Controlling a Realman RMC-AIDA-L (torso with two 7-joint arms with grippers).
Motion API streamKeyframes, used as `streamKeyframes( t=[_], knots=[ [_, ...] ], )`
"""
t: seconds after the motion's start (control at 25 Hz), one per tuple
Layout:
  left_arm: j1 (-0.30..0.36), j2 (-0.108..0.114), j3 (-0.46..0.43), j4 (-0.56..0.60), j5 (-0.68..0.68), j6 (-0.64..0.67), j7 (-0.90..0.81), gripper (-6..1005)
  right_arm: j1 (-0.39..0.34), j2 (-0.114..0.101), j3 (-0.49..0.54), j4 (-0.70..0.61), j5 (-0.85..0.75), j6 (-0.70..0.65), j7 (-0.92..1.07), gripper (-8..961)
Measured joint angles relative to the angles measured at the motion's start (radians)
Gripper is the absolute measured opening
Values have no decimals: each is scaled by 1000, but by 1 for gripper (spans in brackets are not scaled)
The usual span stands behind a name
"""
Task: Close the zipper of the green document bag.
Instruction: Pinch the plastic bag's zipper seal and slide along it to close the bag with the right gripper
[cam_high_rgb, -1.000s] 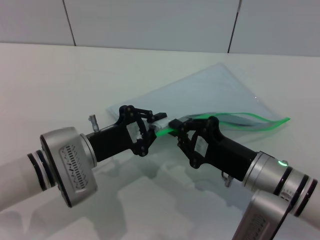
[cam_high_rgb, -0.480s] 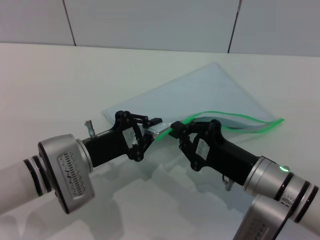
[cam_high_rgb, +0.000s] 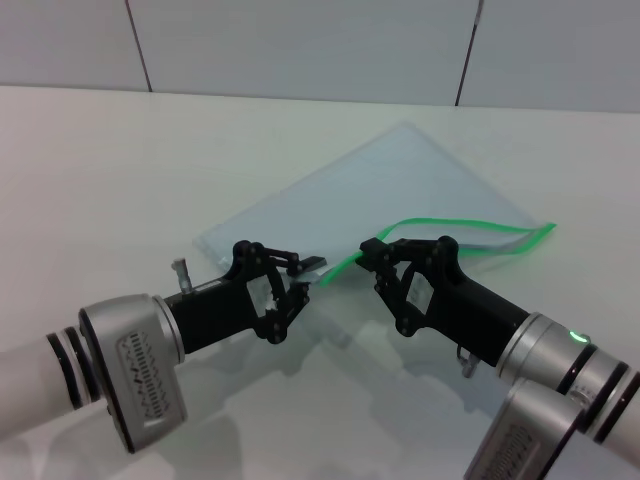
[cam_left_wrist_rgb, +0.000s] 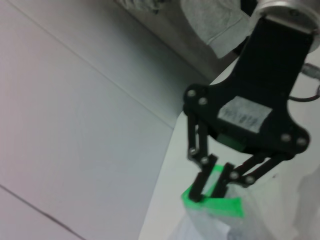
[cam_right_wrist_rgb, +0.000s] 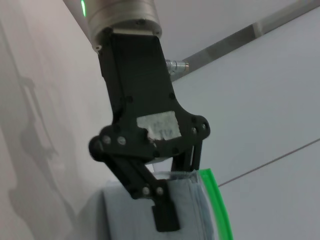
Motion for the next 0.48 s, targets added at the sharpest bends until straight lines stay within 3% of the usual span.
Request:
streamKeyframes(
  t=[0.48],
  knots=[
    [7,0,-4,-1,-5,1,32,40,-5,-1,8,4,2,38,-1,81]
  ],
)
